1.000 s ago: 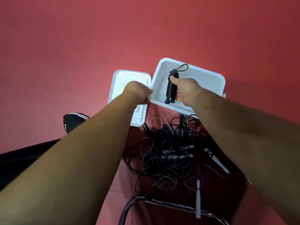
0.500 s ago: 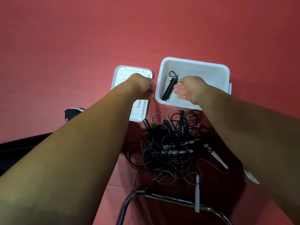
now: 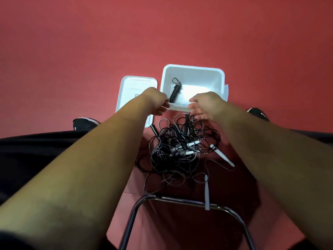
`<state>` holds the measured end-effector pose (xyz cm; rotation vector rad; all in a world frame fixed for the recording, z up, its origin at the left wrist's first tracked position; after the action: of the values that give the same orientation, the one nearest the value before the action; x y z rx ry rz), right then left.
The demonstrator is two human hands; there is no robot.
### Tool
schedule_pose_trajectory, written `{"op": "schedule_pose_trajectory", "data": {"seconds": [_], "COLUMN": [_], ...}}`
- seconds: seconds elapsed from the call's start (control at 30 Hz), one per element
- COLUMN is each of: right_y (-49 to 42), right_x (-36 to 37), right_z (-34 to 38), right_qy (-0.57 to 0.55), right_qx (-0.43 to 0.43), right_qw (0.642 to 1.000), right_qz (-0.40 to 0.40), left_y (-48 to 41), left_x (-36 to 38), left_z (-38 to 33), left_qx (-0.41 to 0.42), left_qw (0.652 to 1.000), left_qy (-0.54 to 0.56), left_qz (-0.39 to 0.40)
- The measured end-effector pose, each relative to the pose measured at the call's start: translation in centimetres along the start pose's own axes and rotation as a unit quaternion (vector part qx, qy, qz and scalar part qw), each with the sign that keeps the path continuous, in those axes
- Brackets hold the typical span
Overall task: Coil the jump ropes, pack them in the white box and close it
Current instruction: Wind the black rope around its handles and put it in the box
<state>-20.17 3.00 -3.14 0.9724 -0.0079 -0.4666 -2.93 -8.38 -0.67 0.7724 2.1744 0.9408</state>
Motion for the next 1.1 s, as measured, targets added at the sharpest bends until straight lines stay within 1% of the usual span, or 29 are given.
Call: {"op": "schedule_pose_trajectory", "data": {"seconds": [0.07,0.13,0.2,0.27,0.33,0.4,0.5,0.57,0.63,0.73,0.83,0.93,1.0,1.1], "right_y": [0.4,0.4,0.0,-0.5,-0.6,-1.2,-1.7,-1.9,-1.2,0.0,1.8,4.1,5.6,9.1], "right_x": [-0.2,-0.4,-0.8,-1.4,-1.3,-1.1,-0.8,-0.6,-0.5,-0.7,-1.5,-3.0,-3.8,-5.6], "right_z": [-2.2,-4.5,-6.4,-7.5,-7.9,-8.0,-6.9,-6.2,-5.6,-4.3,-2.1,0.6,2.9,6.7], "right_qy": [0.029,0.054,0.082,0.106,0.095,0.061,0.047,0.059,0.042,0.032,0.047,0.067,0.105,0.110], "right_qx": [0.022,0.045,0.045,0.026,0.018,0.011,-0.023,-0.063,-0.094,-0.163,-0.207,-0.256,-0.274,-0.300], "right_qw": [0.999,0.997,0.993,0.987,0.989,0.994,0.994,0.992,0.991,0.984,0.976,0.962,0.953,0.944], "right_qz": [-0.015,-0.027,-0.070,-0.117,-0.107,-0.089,-0.092,-0.095,-0.085,-0.065,-0.054,-0.062,-0.073,-0.082], "left_y": [0.4,0.6,0.5,0.6,0.0,-0.8,-1.3,-1.1,-1.1,-0.8,0.5,2.4,3.9,7.5], "left_x": [1.6,3.4,5.1,6.1,6.6,6.9,7.1,7.3,7.3,6.9,6.3,5.0,3.8,1.6], "left_z": [1.3,2.8,4.1,4.9,5.5,5.6,5.1,4.4,4.0,3.2,1.6,-0.6,-2.5,-6.8], "left_qx": [-0.005,-0.007,-0.006,-0.024,-0.026,-0.006,0.028,0.026,0.027,0.080,0.129,0.167,0.191,0.242], "left_qw": [1.000,0.998,0.994,0.991,0.989,0.987,0.984,0.990,0.994,0.992,0.989,0.983,0.978,0.966], "left_qy": [-0.007,-0.040,-0.089,-0.116,-0.132,-0.150,-0.167,-0.124,-0.081,-0.076,-0.066,-0.071,-0.078,-0.086], "left_qz": [0.011,0.039,0.068,0.066,0.063,0.064,0.056,0.060,0.070,0.061,0.027,0.013,0.019,0.008]}}
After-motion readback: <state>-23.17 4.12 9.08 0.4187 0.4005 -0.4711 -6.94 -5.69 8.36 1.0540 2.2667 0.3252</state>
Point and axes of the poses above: each hand's wrist, its own y-axis away from the middle knuckle, its own x-axis out of the palm, z = x × y, the point moved 3 cm from there along -y, towards the middle knuckle, and after that the axes turned 1 degree about -z, right-handed, at the moved point
